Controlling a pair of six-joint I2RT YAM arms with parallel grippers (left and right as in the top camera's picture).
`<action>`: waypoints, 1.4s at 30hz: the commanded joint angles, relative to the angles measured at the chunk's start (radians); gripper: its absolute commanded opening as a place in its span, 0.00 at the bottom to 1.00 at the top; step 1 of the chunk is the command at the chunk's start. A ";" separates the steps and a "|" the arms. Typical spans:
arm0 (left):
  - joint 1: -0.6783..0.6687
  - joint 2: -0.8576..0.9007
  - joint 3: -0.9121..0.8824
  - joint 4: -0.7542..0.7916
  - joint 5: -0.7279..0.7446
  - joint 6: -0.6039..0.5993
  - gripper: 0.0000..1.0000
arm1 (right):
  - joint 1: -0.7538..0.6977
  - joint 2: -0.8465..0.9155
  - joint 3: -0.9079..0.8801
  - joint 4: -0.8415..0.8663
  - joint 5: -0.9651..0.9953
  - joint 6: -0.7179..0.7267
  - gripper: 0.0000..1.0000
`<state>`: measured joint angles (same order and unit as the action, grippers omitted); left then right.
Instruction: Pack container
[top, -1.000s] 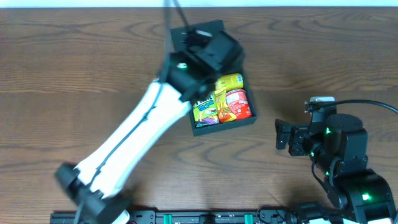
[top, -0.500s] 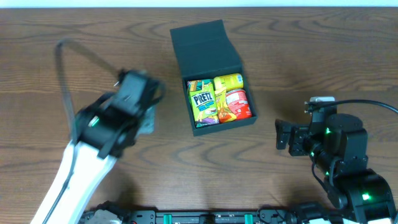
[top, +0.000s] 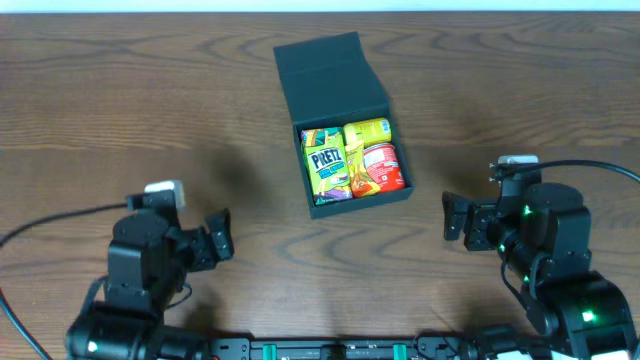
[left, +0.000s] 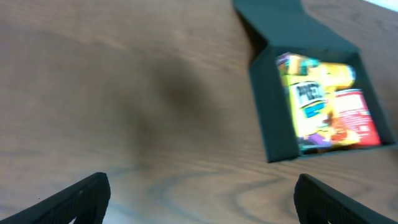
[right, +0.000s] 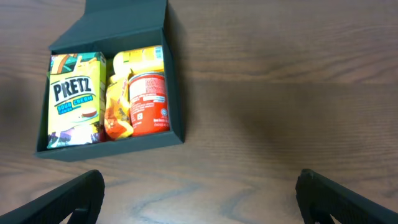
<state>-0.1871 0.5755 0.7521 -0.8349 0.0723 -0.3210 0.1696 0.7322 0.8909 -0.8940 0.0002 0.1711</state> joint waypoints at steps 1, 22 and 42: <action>0.044 -0.061 -0.113 0.039 0.004 -0.019 0.95 | -0.007 0.000 0.011 -0.001 0.003 -0.012 0.99; 0.045 -0.150 -0.294 0.088 -0.221 0.167 0.96 | -0.007 0.000 0.011 -0.001 0.003 -0.012 0.99; 0.045 -0.150 -0.293 0.034 -0.221 0.167 0.95 | -0.006 0.019 0.011 0.022 -0.023 0.262 0.99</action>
<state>-0.1459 0.4309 0.4587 -0.7998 -0.1352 -0.1741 0.1696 0.7387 0.8909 -0.8772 -0.0086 0.2832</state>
